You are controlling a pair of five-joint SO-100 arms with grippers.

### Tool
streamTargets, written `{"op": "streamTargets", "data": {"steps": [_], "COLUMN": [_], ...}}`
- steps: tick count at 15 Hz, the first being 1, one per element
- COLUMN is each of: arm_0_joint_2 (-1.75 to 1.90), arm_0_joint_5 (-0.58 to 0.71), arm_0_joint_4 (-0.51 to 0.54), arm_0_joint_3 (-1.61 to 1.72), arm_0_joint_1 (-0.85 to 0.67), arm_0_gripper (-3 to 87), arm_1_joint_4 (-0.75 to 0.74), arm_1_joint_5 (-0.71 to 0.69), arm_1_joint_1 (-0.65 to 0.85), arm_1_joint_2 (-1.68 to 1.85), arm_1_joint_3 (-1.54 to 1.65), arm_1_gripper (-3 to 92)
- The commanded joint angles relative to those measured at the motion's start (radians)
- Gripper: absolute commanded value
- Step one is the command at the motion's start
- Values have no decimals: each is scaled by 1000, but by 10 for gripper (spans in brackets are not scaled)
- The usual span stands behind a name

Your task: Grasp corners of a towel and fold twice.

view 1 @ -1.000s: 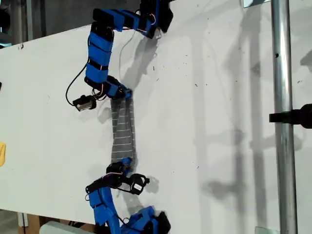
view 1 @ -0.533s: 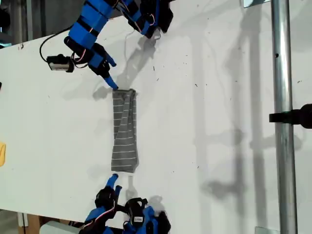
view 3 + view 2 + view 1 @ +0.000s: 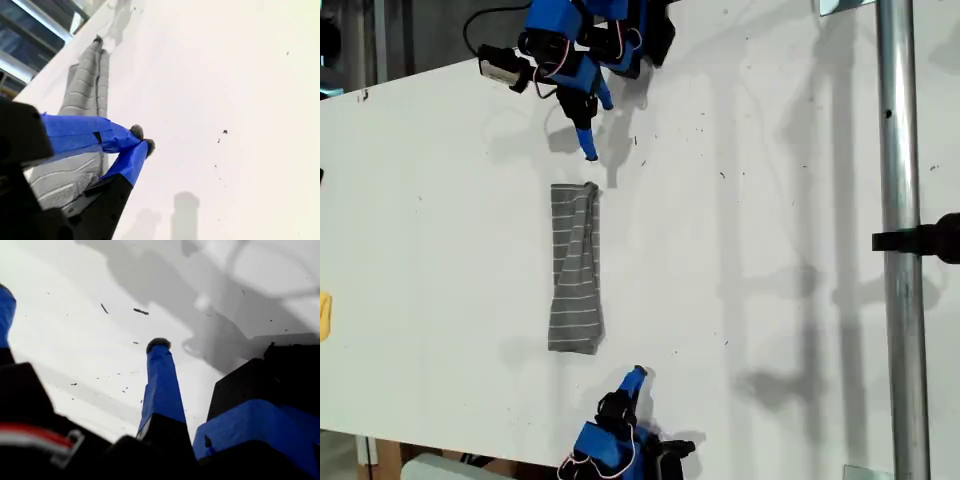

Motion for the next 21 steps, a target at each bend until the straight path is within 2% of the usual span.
{"op": "streamTargets", "data": {"steps": [1, 2, 5, 7, 11, 12, 13, 14, 15, 17, 19, 21], "arm_0_joint_2": [55, 55, 55, 55, 55, 55, 55, 55, 55, 55, 55, 55], "arm_0_joint_5": [-32, -55, -69, -84, -87, -87, -87, -83, -78, -78, -81, -72], "arm_0_joint_4": [-12, -23, -8, 2, 5, 5, 6, 8, 9, 11, 12, 9], "arm_0_joint_3": [81, 117, 127, 127, 126, 126, 124, 123, 120, 118, 117, 115], "arm_0_joint_1": [31, 41, 40, 49, 55, 58, 58, 57, 54, 58, 64, 64], "arm_0_gripper": [-27, -27, -27, -27, -27, -27, -27, -27, -27, -27, -27, -27], "arm_1_joint_4": [-28, -71, -347, -469, -535, -537, -531, -509, -469, -416, -287, 3], "arm_1_joint_5": [-37, -84, -247, -272, -273, -265, -265, -267, -250, -281, -281, -273], "arm_1_joint_1": [61, 104, 256, 272, 219, 189, 153, 126, 115, 137, 192, 239], "arm_1_joint_2": [-29, -103, -483, -713, -1197, -1295, -1379, -1457, -1514, -1436, -1006, -445], "arm_1_joint_3": [-11, -21, -115, -250, -641, -747, -857, -971, -1062, -1042, -733, -500], "arm_1_gripper": [496, 502, 512, 515, 517, 491, 413, 283, 52, -2, -2, -2]}}
